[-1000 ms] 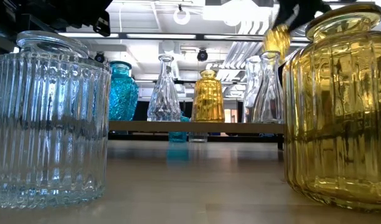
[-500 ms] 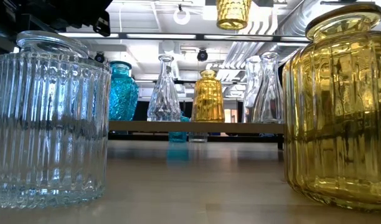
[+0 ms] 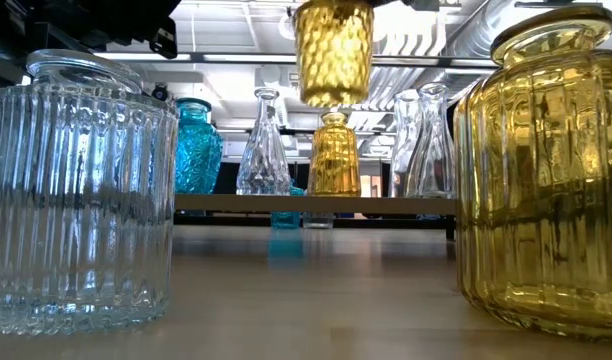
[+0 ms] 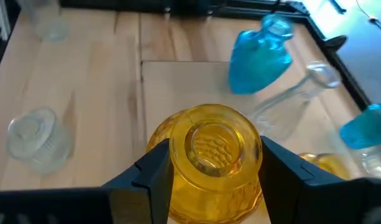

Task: Sort vases onto shelf
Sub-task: Put the top right yellow vase on the shelf

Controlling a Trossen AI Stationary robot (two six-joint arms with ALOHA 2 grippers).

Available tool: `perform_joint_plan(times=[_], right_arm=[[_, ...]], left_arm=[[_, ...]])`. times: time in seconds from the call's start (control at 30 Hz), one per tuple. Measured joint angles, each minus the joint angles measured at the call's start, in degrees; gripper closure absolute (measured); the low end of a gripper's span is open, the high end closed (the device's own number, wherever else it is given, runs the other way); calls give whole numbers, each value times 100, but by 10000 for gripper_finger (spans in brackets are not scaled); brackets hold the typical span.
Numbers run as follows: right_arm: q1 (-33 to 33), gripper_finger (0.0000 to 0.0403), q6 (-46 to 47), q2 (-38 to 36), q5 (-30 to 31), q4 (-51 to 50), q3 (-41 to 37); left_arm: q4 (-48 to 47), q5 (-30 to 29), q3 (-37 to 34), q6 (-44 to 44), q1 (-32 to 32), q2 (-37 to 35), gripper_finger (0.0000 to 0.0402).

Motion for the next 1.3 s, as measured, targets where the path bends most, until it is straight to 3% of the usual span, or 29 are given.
perform_joint_plan(times=[0.3,0.97,1.3], right_arm=[[-6,240,209,483,-116,110,-238],[-325,239,597,716,-174,-374,-238],[-356,195,872,765,91,-639,-233]], left_arm=[[0,0,0,-4,-2,0,401],[-3,1,0,-4,-1,2,401],[0,2,0,-5,0,0,401]])
